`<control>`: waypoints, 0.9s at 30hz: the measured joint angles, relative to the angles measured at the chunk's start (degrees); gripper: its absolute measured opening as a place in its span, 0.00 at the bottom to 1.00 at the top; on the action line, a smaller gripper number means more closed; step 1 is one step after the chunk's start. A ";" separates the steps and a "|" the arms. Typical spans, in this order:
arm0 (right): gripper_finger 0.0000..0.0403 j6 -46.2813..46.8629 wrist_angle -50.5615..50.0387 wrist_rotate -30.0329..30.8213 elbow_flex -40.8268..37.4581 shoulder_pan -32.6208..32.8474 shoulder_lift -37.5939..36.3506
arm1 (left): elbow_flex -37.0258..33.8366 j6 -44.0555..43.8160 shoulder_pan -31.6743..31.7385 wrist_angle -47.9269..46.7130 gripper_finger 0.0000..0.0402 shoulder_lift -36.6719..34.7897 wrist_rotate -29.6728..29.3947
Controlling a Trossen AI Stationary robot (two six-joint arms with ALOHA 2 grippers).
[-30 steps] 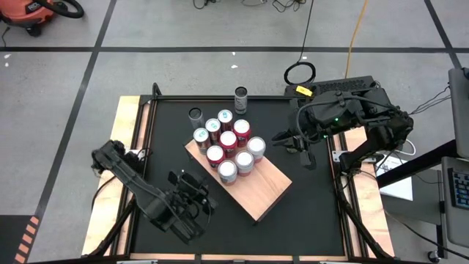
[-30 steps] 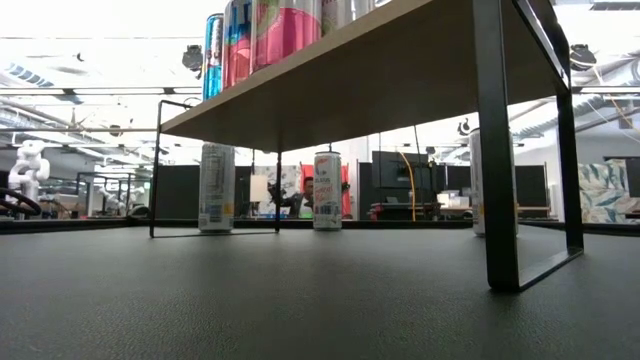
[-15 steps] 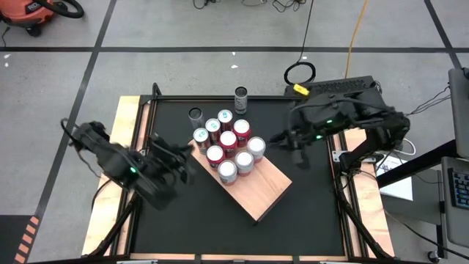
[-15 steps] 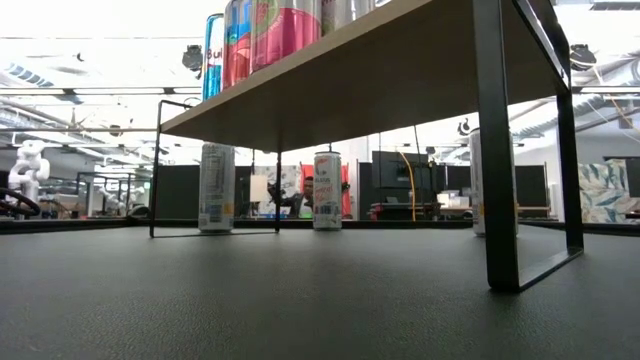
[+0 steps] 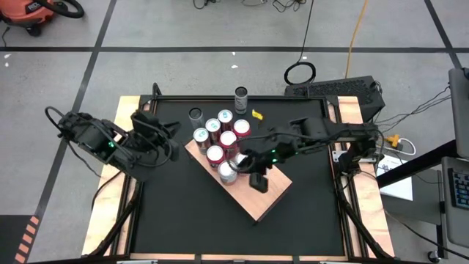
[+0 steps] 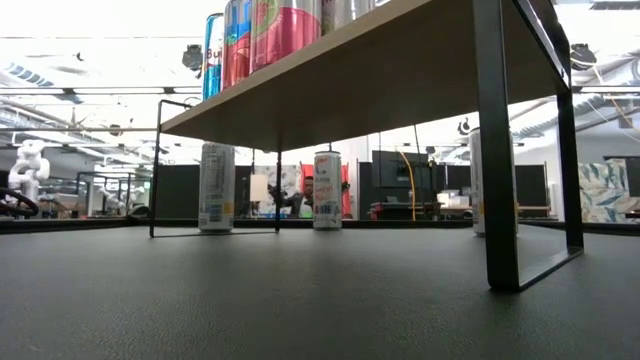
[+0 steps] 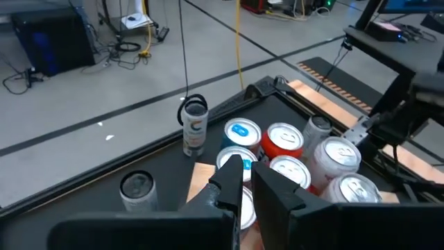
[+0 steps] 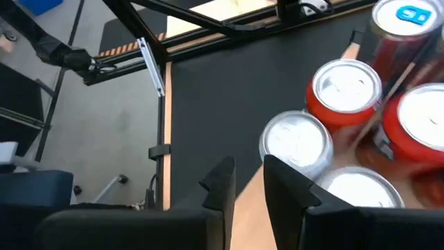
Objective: Place canned beverage on shelf
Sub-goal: Adjust the soda cans on the shelf
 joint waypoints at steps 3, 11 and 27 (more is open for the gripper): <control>0.13 0.44 1.84 0.09 0.00 -0.08 1.60 | -0.02 -0.07 0.75 0.01 0.09 -0.56 0.04; 0.13 1.38 -4.77 3.23 -0.02 -2.39 4.49 | 0.00 -0.20 1.14 0.01 0.09 -0.84 2.35; 0.13 9.48 -11.61 11.83 -7.85 1.84 2.65 | -3.10 -0.75 -5.88 0.04 0.09 -1.37 10.21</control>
